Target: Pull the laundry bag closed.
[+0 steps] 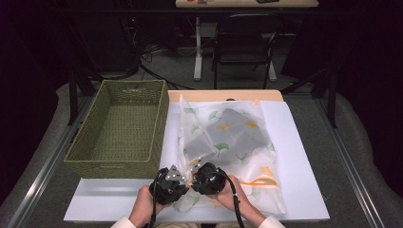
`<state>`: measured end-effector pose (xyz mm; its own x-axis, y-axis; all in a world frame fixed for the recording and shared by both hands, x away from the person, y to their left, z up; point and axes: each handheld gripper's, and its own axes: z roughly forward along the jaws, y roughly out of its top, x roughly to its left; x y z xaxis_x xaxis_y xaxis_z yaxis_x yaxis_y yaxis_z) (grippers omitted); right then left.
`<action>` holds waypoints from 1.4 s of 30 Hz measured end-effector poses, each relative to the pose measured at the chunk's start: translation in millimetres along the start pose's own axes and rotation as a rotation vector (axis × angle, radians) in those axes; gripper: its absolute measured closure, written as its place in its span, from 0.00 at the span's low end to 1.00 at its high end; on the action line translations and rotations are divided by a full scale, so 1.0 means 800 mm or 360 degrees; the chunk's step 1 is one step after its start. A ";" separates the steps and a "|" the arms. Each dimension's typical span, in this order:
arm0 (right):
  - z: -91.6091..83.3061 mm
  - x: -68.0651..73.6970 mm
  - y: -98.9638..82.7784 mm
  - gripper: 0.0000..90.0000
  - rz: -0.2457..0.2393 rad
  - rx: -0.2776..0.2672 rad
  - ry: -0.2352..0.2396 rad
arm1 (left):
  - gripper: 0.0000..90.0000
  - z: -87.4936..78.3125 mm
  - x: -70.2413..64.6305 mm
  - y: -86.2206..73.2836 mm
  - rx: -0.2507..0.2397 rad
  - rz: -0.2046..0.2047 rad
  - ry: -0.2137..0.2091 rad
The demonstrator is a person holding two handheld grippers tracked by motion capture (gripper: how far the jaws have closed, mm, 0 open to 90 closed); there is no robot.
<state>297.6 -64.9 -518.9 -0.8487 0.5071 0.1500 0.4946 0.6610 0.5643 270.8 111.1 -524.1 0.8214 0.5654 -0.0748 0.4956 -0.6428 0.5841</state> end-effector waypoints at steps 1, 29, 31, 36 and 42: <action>0.000 0.000 0.000 0.94 -0.0007 -0.0007 0.0002 | 0.96 0.000 -0.001 0.000 -0.0001 0.0002 0.0003; -0.006 0.004 -0.001 0.99 0.0009 -0.0032 0.0018 | 0.71 0.005 0.007 -0.001 0.0057 -0.0052 -0.0093; -0.005 0.005 -0.001 0.99 -0.0007 -0.0040 0.0020 | 0.72 0.009 0.008 -0.001 0.0046 -0.0077 -0.0112; -0.004 0.004 -0.002 0.99 -0.0003 -0.0030 0.0027 | 0.90 0.011 0.007 0.000 0.0017 -0.0053 -0.0099; -0.007 0.000 -0.002 0.93 -0.0001 -0.0014 0.0043 | 0.95 0.009 -0.001 0.001 -0.0005 0.0018 -0.0027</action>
<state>295.7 -69.3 -515.4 -0.8536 0.4919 0.1714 0.4928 0.6561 0.5716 272.8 106.1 -529.4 0.8316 0.5492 -0.0822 0.4856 -0.6474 0.5874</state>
